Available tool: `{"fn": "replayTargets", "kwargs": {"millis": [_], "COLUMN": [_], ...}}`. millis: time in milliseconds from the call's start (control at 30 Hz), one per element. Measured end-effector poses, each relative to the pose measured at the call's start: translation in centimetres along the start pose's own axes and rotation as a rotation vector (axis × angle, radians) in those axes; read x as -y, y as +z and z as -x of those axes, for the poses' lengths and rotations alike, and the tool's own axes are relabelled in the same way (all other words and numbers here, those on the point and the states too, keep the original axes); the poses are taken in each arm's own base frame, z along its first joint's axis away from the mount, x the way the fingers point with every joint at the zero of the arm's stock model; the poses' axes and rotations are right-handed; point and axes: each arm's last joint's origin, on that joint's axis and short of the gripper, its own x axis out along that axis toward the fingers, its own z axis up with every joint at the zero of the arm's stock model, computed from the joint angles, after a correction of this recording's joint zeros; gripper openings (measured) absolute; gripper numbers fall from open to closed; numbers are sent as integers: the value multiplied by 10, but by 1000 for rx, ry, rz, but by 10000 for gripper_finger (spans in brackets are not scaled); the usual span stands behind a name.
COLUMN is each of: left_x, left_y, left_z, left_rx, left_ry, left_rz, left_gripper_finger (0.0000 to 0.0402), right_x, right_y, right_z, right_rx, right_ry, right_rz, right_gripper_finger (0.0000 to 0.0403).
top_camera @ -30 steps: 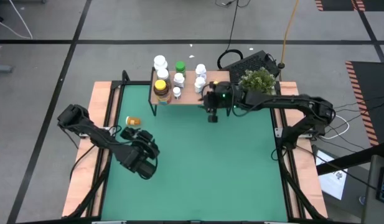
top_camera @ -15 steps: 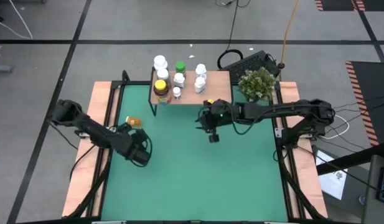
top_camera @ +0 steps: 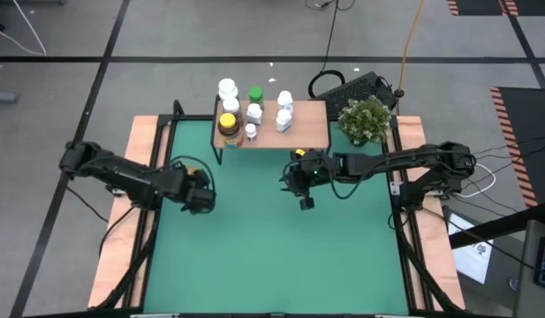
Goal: Pick and place medicine bottles onto shelf by color
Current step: Put the orange pill bottle on the shelf
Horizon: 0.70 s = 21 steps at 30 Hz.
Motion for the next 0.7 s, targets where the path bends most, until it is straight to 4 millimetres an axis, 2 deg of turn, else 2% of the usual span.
{"fn": "replayTargets", "kwargs": {"millis": [367,700], "left_x": [-35,-49], "left_y": [20,31], "left_z": [-19,-30], "left_rx": [-97,-154], "left_ry": [25,-143], "left_rz": [217,231], "left_gripper_finger": [390,390], "right_x": [-3,-3], "right_y": [-8,-8], "right_z": [-2,-2], "right_rx": [-22,-22], "right_ry": [8,8], "right_rz": [0,2], "right_gripper_finger": [121,121]}}
